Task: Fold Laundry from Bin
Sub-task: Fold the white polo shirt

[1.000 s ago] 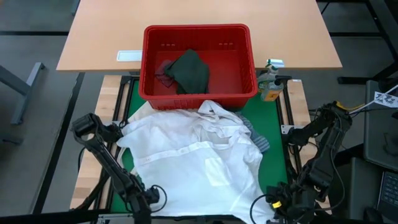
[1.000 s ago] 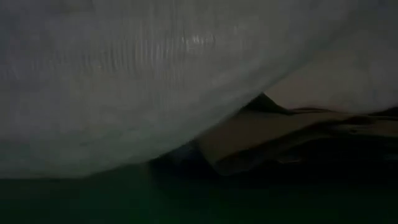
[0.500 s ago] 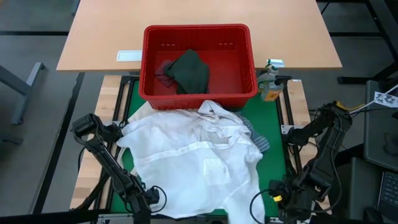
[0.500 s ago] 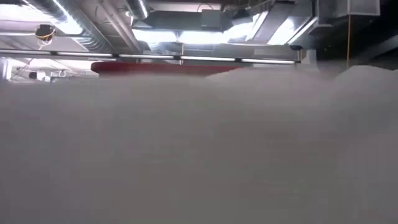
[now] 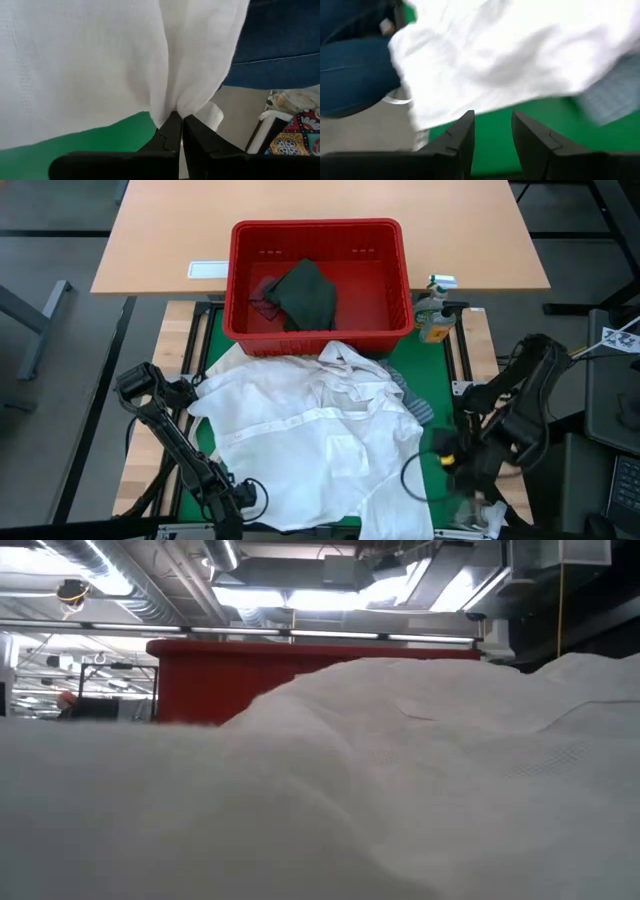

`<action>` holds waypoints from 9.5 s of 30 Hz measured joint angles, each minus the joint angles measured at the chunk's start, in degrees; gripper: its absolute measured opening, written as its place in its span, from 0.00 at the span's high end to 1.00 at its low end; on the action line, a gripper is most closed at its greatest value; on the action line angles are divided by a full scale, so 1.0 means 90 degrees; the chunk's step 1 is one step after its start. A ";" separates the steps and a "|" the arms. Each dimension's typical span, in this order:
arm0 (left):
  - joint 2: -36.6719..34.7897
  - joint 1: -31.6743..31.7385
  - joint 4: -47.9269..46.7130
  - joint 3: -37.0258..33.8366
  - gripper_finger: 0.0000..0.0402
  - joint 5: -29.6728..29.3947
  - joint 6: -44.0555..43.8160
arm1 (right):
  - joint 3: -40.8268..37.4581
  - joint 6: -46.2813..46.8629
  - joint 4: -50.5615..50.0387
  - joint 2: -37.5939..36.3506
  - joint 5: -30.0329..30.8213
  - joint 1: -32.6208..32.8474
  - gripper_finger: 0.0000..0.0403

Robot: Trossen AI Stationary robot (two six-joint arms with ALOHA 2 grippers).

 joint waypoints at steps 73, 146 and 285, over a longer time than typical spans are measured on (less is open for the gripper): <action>-0.0005 0.0001 0.0019 -0.0001 0.98 -0.0692 -0.0075 | -0.2203 -0.2845 -0.1577 -0.0743 -0.0720 -0.4162 0.99; -0.0126 -0.0461 -0.1762 0.0000 0.72 -0.2479 -0.4596 | -0.1059 -0.3627 0.2434 0.0515 -0.1063 -0.4162 0.65; -0.0461 -0.0206 -0.0964 0.0000 0.66 -0.3137 -0.2331 | -0.1056 -0.0223 0.3235 0.2613 -0.0894 0.0331 0.65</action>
